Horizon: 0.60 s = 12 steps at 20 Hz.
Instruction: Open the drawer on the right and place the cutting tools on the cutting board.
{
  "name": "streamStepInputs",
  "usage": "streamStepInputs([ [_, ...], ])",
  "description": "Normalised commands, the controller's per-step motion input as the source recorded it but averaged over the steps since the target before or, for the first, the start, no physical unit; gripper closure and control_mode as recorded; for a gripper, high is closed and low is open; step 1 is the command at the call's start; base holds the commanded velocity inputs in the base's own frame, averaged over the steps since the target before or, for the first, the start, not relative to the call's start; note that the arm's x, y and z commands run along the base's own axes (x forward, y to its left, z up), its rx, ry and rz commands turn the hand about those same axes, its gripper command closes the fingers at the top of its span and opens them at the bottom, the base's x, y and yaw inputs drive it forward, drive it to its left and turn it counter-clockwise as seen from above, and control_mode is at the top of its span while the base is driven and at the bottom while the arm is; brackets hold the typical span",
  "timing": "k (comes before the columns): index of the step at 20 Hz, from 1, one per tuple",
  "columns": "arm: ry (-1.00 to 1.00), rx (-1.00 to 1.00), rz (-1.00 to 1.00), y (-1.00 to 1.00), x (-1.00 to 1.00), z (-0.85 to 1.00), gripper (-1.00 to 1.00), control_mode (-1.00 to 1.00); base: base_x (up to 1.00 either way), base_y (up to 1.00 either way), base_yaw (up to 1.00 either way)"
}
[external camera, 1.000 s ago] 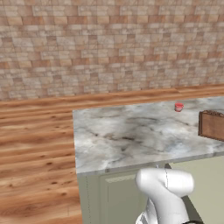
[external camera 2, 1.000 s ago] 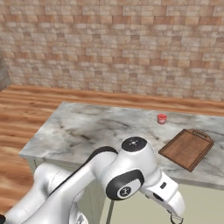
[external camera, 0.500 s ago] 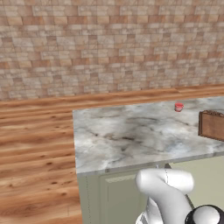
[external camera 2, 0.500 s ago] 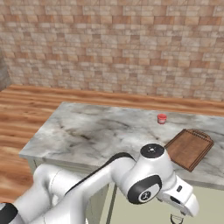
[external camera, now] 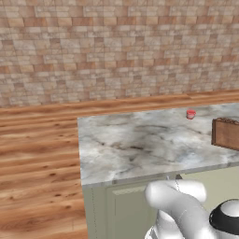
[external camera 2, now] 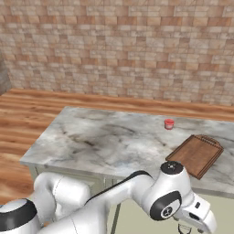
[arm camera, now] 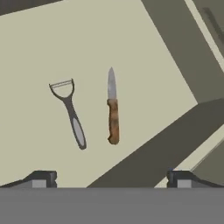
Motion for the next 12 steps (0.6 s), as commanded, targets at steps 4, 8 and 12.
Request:
streamStepInputs([
  [4,0.02,0.16,0.01,-0.51,0.00,-0.45,-1.00,-1.00,0.00,0.00,0.00],
  [8,0.00,0.21,0.00,-0.36,0.00,-0.32,-1.00,-1.00,0.00,0.00,0.00],
  [12,0.00,0.10,0.00,-0.01,0.00,-0.24,-1.00,-1.00,0.00,0.00,0.00],
])
